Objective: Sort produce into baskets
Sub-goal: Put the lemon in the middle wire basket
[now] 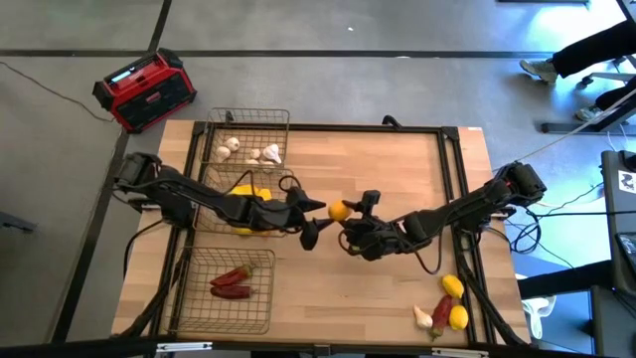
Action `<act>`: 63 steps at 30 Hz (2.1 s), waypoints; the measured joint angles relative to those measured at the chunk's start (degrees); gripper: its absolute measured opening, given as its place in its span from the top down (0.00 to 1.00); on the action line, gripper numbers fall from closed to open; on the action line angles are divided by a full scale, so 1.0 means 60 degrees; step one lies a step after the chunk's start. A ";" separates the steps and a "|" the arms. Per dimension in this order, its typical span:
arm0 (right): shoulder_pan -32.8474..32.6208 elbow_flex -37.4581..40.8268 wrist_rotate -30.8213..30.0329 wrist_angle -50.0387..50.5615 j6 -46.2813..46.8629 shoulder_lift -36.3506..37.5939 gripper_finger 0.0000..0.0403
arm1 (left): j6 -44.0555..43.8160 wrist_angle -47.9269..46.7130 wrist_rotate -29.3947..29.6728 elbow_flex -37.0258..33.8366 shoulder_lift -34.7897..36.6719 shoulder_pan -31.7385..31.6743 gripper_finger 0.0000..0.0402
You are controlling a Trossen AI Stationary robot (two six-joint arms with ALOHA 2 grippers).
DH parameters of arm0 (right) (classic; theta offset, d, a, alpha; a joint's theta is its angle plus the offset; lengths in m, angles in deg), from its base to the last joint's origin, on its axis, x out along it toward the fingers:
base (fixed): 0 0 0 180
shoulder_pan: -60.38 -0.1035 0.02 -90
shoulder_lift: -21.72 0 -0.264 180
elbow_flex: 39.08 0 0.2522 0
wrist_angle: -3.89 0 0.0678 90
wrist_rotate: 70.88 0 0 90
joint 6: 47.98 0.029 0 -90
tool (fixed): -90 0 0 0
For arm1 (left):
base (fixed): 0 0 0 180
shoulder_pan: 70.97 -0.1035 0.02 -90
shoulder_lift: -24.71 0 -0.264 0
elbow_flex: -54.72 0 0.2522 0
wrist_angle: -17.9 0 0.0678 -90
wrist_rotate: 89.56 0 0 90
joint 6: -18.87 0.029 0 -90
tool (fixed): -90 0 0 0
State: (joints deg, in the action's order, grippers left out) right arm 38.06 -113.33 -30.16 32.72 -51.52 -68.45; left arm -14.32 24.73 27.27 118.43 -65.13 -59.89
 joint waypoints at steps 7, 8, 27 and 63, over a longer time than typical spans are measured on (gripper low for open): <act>-0.0007 0.0000 0.0070 -0.0391 -0.0315 0.0000 0.49 | 0.0061 0.0259 -0.0029 0.0000 -0.0201 -0.0115 0.28; -0.0007 0.0000 0.0067 -0.0408 -0.0382 0.0000 0.49 | 0.0069 0.0260 -0.0035 0.0000 -0.0201 -0.0124 0.28; 0.0000 0.0011 0.0186 -0.1087 -0.1095 0.0000 0.49 | 0.0488 0.0441 -0.0285 0.0007 -0.0201 -0.0272 0.28; -0.0061 -0.0004 0.0434 0.2734 0.2861 0.0000 0.15 | 0.0717 -0.4535 -0.0063 0.0011 0.2822 -0.0168 0.48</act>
State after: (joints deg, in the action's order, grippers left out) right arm 37.69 -113.35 -27.56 49.12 -34.35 -68.45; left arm -10.02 -2.48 26.89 118.50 -48.20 -60.90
